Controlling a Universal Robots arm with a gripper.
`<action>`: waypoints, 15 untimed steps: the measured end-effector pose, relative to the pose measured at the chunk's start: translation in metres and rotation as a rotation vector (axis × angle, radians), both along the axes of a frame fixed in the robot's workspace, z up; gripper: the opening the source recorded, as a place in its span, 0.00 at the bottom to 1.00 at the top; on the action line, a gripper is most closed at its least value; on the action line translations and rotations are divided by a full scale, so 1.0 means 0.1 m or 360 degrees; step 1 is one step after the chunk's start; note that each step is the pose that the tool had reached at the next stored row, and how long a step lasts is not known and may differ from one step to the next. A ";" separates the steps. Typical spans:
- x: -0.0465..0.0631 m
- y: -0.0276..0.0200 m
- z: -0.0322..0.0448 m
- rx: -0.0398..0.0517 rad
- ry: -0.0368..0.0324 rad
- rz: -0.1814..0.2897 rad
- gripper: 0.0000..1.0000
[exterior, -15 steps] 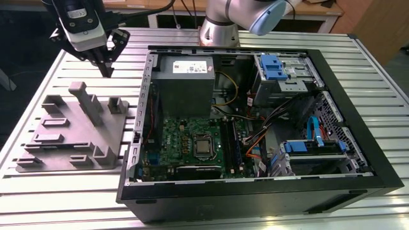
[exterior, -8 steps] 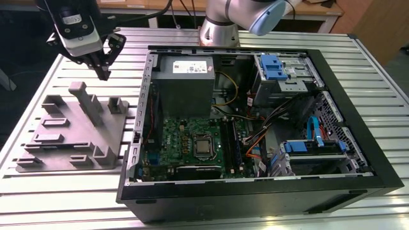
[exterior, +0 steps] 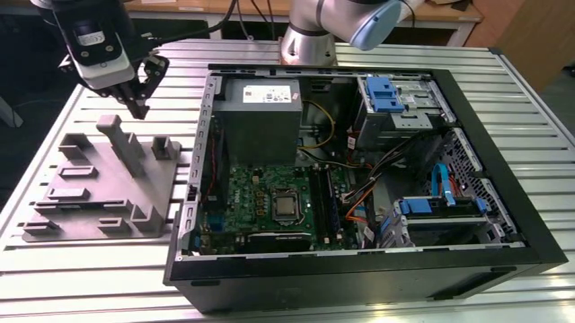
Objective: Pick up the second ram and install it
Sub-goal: 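Reach for the second ram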
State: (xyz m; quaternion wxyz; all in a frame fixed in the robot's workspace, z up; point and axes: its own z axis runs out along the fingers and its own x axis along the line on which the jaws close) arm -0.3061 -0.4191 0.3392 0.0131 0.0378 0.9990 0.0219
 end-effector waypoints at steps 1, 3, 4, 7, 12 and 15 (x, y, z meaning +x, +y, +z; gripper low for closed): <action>-0.01 -0.007 -0.010 0.0000 0.0000 0.0000 0.10; -0.04 -0.028 -0.026 0.0000 0.0000 0.0000 0.10; -0.05 -0.043 -0.034 0.0000 0.0000 0.0000 0.10; -0.09 -0.089 -0.055 0.0000 0.0000 0.0000 0.10; -0.14 -0.169 -0.089 0.0000 0.0000 0.0000 0.10; -0.19 -0.210 -0.106 0.0000 0.0000 0.0000 0.10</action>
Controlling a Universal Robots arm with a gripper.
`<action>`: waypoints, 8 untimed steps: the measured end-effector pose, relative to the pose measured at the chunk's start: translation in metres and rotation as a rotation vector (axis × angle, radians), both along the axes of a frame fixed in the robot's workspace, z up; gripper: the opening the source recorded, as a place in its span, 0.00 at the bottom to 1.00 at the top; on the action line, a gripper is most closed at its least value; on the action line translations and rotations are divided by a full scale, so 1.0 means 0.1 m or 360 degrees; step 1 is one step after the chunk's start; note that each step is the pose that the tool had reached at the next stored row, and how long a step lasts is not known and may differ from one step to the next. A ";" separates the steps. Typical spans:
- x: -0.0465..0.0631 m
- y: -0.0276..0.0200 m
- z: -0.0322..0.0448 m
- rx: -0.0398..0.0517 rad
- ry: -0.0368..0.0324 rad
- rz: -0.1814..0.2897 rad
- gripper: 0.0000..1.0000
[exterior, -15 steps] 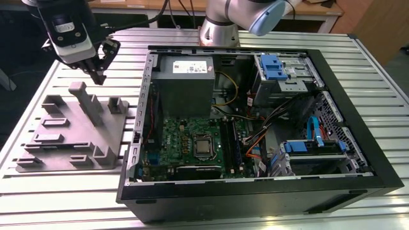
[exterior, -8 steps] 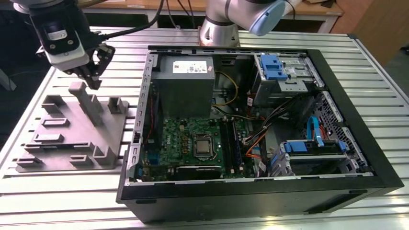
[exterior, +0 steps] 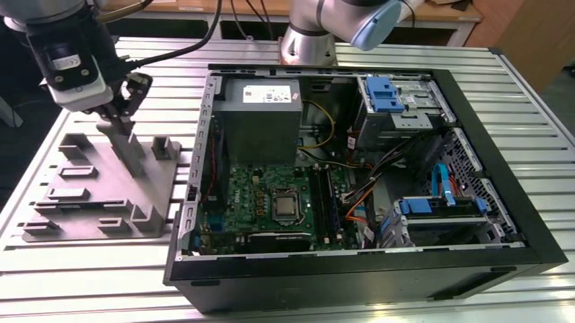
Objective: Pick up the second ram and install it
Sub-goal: 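Reach for the second ram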
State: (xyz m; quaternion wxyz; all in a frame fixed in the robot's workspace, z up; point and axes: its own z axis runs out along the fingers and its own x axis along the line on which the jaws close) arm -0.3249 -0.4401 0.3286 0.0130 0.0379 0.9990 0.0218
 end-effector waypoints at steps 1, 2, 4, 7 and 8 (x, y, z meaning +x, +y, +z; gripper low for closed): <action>-0.02 -0.015 -0.007 0.0000 0.0000 0.0000 0.10; -0.03 -0.029 -0.013 0.0000 0.0000 0.0000 0.10; -0.07 -0.049 -0.027 0.0000 0.0000 0.0000 0.10; -0.13 -0.066 -0.050 0.0000 0.0000 0.0000 0.10; -0.16 -0.071 -0.057 0.0000 0.0000 0.0000 0.10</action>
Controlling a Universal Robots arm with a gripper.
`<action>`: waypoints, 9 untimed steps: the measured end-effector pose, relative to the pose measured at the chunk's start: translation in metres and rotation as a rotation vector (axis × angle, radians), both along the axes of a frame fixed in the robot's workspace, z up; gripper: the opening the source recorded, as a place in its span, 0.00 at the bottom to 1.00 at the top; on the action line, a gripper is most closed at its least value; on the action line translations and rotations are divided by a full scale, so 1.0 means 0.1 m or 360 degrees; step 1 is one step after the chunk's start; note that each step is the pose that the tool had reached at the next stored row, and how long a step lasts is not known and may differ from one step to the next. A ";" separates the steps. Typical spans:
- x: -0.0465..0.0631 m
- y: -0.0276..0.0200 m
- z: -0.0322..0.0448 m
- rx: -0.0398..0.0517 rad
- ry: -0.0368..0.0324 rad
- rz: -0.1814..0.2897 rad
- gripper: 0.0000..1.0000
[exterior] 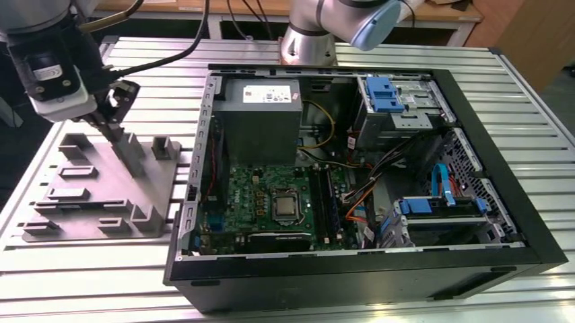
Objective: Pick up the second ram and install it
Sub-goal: 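Reach for the second ram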
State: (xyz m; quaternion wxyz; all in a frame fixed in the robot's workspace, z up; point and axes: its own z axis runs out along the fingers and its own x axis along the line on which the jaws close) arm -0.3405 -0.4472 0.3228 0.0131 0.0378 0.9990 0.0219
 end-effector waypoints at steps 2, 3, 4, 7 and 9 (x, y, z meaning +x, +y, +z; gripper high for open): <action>-0.06 -0.004 -0.014 0.0000 0.0000 0.0000 0.10; -0.08 -0.006 -0.020 0.0000 0.0000 0.0000 0.10; -0.10 -0.010 -0.026 0.0000 0.0000 0.0000 0.10; -0.17 -0.020 -0.045 0.0000 0.0000 0.0000 0.10; -0.21 -0.026 -0.059 0.0000 0.0000 0.0000 0.10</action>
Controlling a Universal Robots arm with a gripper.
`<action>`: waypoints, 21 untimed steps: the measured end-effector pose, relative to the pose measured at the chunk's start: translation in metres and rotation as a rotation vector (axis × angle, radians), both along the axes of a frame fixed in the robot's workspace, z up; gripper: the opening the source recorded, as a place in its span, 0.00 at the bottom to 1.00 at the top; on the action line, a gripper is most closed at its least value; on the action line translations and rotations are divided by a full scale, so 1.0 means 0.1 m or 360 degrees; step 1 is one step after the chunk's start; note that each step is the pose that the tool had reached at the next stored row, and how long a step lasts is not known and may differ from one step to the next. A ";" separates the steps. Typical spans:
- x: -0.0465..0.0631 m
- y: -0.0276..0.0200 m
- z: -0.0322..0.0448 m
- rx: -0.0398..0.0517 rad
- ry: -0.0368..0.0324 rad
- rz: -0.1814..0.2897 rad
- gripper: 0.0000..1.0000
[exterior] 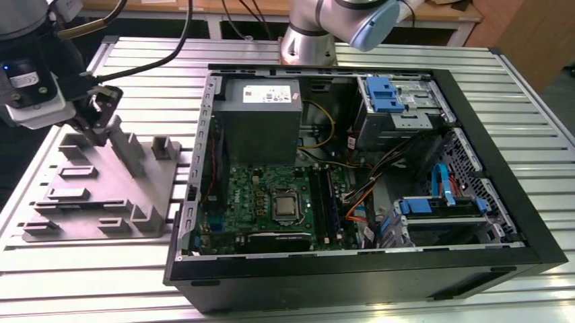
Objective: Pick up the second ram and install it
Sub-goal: 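Reach for the second ram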
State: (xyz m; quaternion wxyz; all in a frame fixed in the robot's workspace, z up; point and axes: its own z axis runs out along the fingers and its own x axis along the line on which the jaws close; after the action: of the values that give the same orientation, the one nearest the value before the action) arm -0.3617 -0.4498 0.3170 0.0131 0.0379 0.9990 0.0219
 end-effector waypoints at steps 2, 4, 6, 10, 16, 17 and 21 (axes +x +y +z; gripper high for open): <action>-0.04 -0.005 -0.013 0.0000 0.0000 0.0000 0.10; -0.08 -0.010 -0.027 0.0000 0.0000 0.0000 0.10; -0.12 -0.015 -0.041 0.0000 0.0000 0.0000 0.10; -0.20 -0.024 -0.071 0.0000 0.0000 0.0000 0.10; -0.33 -0.041 -0.139 0.0000 0.0000 0.0000 0.10; -0.34 -0.044 -0.155 0.0000 0.0000 0.0000 0.10; -0.40 -0.057 -0.214 0.0000 0.0000 0.0000 0.10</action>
State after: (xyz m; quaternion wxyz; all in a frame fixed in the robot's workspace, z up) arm -0.4016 -0.4555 0.2956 0.0130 0.0379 0.9990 0.0219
